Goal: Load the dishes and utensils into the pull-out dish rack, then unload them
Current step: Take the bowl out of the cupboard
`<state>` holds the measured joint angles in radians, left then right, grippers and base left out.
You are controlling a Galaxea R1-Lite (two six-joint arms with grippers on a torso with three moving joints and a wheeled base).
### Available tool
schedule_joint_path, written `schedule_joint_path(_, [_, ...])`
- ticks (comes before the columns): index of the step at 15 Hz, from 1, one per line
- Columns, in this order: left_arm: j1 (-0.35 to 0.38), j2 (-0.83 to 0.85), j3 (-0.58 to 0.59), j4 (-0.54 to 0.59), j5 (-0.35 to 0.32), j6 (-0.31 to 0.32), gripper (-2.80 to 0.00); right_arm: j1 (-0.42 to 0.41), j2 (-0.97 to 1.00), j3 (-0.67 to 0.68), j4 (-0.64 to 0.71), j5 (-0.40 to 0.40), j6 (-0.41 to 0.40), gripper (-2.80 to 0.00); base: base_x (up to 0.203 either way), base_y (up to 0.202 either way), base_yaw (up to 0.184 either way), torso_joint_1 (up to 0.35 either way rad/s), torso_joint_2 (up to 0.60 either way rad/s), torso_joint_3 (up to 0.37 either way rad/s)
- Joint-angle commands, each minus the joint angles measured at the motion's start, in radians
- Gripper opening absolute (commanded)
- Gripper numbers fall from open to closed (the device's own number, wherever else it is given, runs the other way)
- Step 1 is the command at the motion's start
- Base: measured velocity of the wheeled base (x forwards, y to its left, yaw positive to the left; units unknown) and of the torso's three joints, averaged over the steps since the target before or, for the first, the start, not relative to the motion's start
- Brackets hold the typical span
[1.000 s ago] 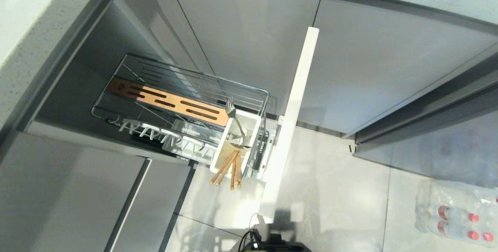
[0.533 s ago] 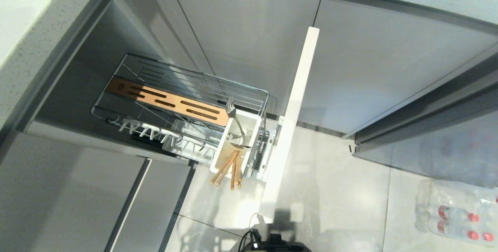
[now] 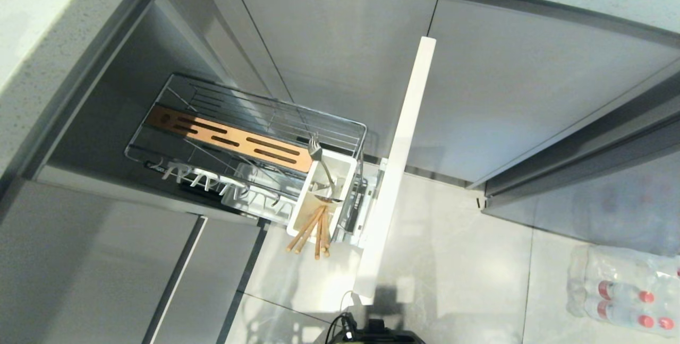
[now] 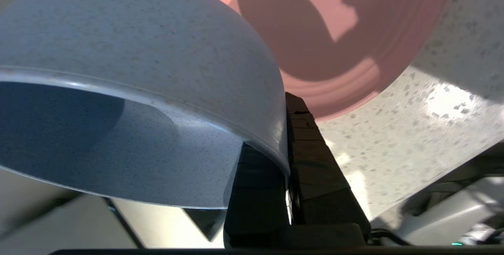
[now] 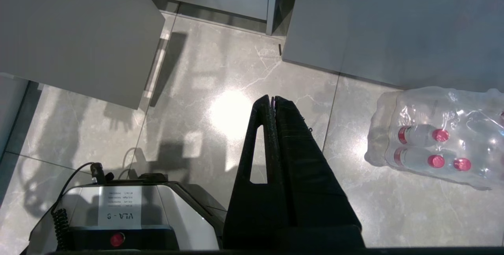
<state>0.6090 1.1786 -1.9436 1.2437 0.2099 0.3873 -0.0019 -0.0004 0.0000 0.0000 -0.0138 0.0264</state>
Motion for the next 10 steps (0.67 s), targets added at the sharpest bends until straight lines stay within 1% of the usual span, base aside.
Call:
schedule_joint_path(1, [0.010,0.024,-0.004,0.009,0.002,-0.030,-2.80,0.000,0.000,0.000,0.000,0.000,0.000,-2.80,0.000,0.000,0.000,0.000,0.00,0.000])
schedule_joint_path(3, [0.027,0.053,-0.008,0.024,-0.013,-0.075,-2.80,0.000,0.000,0.000,0.000,-0.001,0.000,-2.80,0.000,0.000,0.000,0.000,0.00,0.000])
schedule_joint_path(4, [0.029,0.073,-0.012,0.043,-0.035,-0.116,-2.80,0.000,0.000,0.000,0.000,0.000,0.000,-2.80,0.000,0.000,0.000,0.000,0.00,0.000])
schedule_joint_path(5, [0.030,0.094,-0.017,0.062,-0.058,-0.141,-2.80,-0.001,0.000,0.000,0.000,0.000,0.000,-2.80,0.000,0.000,0.000,0.000,0.00,0.000])
schedule_joint_path(8, [0.031,0.127,-0.031,0.063,-0.174,-0.230,-2.80,-0.001,0.000,0.000,0.000,0.000,0.000,-2.80,0.000,0.000,0.000,0.000,0.00,0.000])
schedule_joint_path(10, [0.031,0.132,-0.033,0.026,-0.241,-0.241,-2.80,-0.001,0.000,0.000,0.000,0.000,0.000,-2.80,0.000,0.000,0.000,0.000,0.00,0.000])
